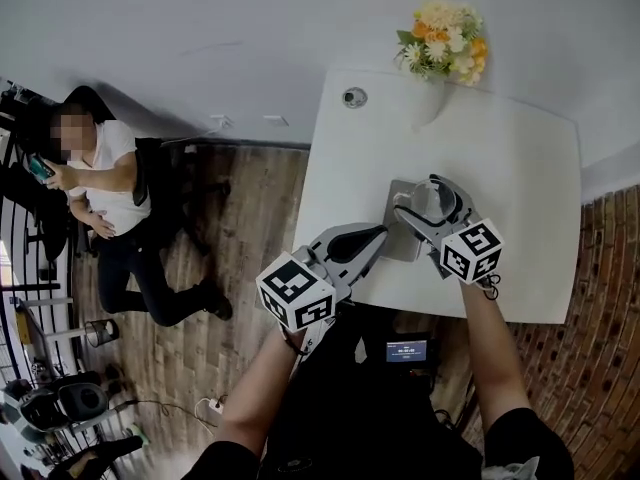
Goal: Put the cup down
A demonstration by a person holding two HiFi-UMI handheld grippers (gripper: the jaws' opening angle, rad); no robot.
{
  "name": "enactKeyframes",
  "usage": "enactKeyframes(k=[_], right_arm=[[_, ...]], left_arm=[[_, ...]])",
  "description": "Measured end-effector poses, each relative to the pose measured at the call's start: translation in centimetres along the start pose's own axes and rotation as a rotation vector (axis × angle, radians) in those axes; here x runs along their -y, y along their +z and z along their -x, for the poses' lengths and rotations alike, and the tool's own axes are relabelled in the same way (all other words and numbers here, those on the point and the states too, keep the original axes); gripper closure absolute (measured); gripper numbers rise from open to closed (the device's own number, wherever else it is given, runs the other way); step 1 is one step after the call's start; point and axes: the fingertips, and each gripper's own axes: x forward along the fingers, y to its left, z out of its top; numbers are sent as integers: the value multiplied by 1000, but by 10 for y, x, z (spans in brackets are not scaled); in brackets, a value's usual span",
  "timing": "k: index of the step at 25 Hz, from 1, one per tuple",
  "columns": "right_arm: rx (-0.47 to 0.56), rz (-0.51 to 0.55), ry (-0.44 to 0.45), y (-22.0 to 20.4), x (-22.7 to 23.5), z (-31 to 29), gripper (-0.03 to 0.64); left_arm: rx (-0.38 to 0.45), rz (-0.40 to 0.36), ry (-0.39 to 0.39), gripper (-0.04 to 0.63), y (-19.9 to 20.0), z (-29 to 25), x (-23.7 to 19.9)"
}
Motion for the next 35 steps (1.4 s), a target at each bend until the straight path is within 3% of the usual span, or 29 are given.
enactKeyframes(k=[15,23,35], right_arm=[[-74,188,33,-32,14,-76,186],[-42,229,23,-33,13,-72,186],[-84,335,-1,-51,9,-56,186]], left_arm=[[16,56,37,587,-3,-6,-28],[-1,73,37,588,-6,-11,-34],[-16,59,19,588,-6,-11,-29]])
